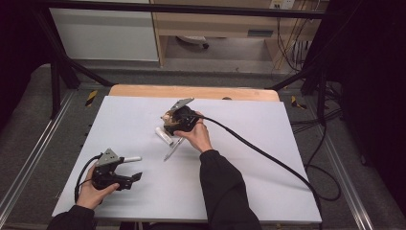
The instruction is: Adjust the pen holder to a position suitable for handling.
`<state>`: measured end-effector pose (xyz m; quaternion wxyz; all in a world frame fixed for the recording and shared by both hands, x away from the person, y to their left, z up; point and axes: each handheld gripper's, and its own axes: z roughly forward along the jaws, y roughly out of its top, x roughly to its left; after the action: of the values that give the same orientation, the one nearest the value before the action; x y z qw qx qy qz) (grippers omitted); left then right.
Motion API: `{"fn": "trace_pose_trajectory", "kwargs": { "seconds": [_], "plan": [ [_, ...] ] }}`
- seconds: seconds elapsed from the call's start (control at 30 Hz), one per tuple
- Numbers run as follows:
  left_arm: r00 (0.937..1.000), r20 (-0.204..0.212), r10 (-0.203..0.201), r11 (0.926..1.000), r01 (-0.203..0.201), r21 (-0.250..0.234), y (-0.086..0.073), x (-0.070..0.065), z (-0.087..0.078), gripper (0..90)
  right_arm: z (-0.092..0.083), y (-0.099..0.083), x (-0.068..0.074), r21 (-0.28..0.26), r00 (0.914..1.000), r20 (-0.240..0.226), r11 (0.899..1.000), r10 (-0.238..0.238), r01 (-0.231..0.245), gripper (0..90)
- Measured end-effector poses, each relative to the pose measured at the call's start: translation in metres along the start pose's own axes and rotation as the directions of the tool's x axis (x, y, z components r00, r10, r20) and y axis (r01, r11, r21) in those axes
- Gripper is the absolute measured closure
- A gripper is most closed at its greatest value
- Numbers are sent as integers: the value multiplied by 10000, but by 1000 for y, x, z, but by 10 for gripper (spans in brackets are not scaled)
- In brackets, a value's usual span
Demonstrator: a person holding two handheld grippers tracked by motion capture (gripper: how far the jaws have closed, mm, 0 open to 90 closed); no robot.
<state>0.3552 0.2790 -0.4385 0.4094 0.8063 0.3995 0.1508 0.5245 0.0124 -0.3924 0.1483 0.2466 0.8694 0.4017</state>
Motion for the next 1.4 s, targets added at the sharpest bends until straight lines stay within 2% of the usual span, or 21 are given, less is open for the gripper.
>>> {"fn": "trace_pose_trajectory", "kwargs": {
  "seconds": [0.17, 0.47, 0.7, 1.07, 1.4],
  "plan": [
    [10000, 6, -8, 10000, 8, 8, 0, 0, 0, 38, 8, -3, -5, 95, 9999, -137, 9999, -70, 72, 427],
    [10000, 22, -4, 10000, 4, 35, 0, 0, 1, 39, 21, 1, -5, 270, 9968, -424, 9972, -683, 695, 568],
    [10000, 38, -8, 10000, 8, 23, 0, 1, 1, 39, 24, 0, -9, 364, 9963, -470, 9966, -721, 738, 656],
    [10000, 35, -8, 10000, 8, 22, 0, 1, 0, 41, 23, -1, -11, 351, 9941, -782, 9964, -748, 778, 677],
    [10000, 34, 4, 10000, -4, 22, 0, 1, 0, 42, 22, 0, -9, 313, 9938, -753, 9960, -813, 839, 696]
  ]
}}
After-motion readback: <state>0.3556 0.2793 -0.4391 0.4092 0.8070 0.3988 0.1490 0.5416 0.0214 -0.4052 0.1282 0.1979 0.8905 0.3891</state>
